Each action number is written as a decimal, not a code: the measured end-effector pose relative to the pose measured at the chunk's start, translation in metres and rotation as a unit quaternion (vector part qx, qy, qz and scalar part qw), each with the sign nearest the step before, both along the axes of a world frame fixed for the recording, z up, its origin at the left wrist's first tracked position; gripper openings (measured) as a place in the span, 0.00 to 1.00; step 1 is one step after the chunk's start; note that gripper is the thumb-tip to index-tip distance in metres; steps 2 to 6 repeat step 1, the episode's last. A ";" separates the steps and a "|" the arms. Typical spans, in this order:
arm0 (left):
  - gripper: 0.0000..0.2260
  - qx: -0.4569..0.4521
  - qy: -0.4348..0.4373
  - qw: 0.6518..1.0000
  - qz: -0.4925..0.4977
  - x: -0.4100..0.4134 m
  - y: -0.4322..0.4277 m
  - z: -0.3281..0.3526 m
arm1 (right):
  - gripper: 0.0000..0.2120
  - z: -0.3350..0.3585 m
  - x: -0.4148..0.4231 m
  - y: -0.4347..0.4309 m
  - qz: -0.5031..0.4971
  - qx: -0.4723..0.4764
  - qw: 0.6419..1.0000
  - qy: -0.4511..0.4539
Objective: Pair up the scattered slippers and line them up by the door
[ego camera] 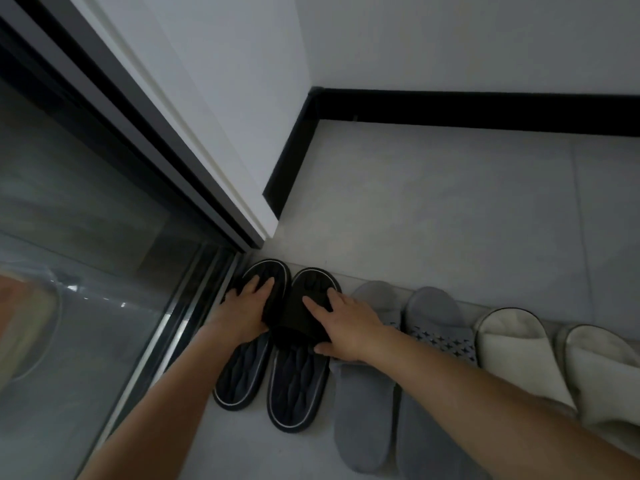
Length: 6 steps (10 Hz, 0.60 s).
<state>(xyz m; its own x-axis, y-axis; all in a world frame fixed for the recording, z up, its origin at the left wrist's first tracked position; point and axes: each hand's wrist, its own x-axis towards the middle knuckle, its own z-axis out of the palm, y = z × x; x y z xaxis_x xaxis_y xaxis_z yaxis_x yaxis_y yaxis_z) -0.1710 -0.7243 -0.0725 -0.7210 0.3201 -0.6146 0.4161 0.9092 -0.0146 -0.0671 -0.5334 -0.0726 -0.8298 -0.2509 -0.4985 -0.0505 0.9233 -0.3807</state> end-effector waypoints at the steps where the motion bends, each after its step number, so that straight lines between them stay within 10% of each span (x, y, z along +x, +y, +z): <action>1: 0.33 0.033 0.069 0.997 0.005 0.029 0.004 0.006 | 0.41 0.028 0.022 0.034 0.030 -0.030 0.999 0.001; 6: 0.33 0.033 0.069 0.997 0.005 0.029 0.004 0.006 | 0.41 0.028 0.022 0.034 0.030 -0.030 0.999 0.001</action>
